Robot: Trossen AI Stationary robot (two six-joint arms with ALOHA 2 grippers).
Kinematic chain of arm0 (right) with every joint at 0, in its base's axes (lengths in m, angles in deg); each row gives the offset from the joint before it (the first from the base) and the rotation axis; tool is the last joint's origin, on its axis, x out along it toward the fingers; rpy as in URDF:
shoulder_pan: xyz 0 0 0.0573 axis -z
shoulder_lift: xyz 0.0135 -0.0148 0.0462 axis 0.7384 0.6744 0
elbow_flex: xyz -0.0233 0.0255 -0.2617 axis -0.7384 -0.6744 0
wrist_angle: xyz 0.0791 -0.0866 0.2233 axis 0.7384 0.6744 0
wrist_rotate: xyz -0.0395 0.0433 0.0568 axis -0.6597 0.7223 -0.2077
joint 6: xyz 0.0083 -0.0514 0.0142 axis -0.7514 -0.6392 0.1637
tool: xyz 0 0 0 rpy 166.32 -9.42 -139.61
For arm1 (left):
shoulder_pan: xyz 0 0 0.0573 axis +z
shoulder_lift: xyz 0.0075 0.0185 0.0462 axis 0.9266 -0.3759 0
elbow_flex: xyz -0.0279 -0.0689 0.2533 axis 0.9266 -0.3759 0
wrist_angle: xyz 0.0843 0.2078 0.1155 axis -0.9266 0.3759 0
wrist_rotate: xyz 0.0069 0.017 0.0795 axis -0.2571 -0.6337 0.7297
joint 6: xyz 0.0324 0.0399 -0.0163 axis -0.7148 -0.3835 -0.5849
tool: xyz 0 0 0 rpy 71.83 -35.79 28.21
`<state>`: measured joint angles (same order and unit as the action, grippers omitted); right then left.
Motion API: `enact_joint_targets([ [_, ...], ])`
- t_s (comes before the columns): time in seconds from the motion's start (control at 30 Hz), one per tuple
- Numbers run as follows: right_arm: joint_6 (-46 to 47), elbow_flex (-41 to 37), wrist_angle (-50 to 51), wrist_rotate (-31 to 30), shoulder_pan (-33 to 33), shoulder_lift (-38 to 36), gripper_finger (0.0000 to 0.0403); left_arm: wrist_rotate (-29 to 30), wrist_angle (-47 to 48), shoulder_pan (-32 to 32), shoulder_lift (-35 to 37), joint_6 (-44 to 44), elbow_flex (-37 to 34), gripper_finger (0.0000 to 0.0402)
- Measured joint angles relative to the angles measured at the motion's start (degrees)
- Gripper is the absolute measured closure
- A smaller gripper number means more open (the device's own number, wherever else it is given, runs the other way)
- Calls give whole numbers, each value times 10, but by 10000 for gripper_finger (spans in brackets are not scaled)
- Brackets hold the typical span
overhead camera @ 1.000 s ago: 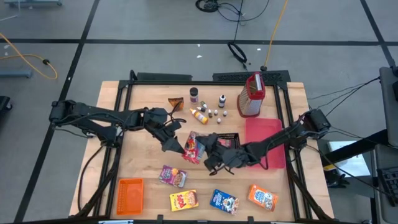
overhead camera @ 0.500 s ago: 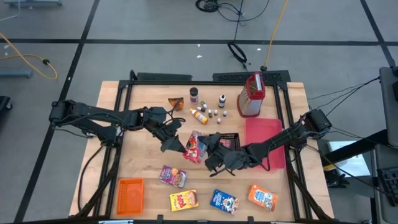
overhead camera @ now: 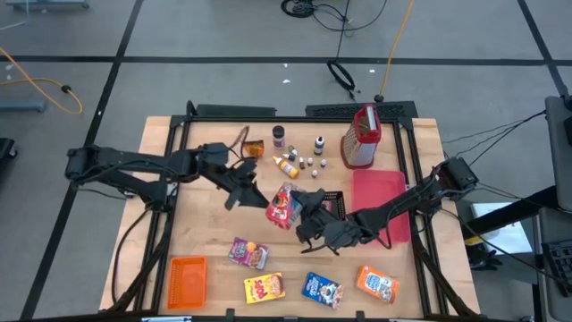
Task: Pick & Place Kitchen Items
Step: Put the red cereal box into the red bin
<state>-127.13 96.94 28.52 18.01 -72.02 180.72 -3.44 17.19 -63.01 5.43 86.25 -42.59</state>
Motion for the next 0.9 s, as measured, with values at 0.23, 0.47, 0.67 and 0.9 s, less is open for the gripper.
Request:
enact_joint_targets([
  [0.23,38,0,-3,-98,0,0,252,18,1,0,30,-56,1,318],
  [0.47,121,0,0,-230,-3,0,258,47,5,0,35,-86,1,318],
  [0.67,207,-35,0,-276,-18,-52,257,47,17,0,35,-96,0,319],
  [0.9,365,-146,-5,-277,-64,-191,253,47,28,0,35,-106,0,320],
])
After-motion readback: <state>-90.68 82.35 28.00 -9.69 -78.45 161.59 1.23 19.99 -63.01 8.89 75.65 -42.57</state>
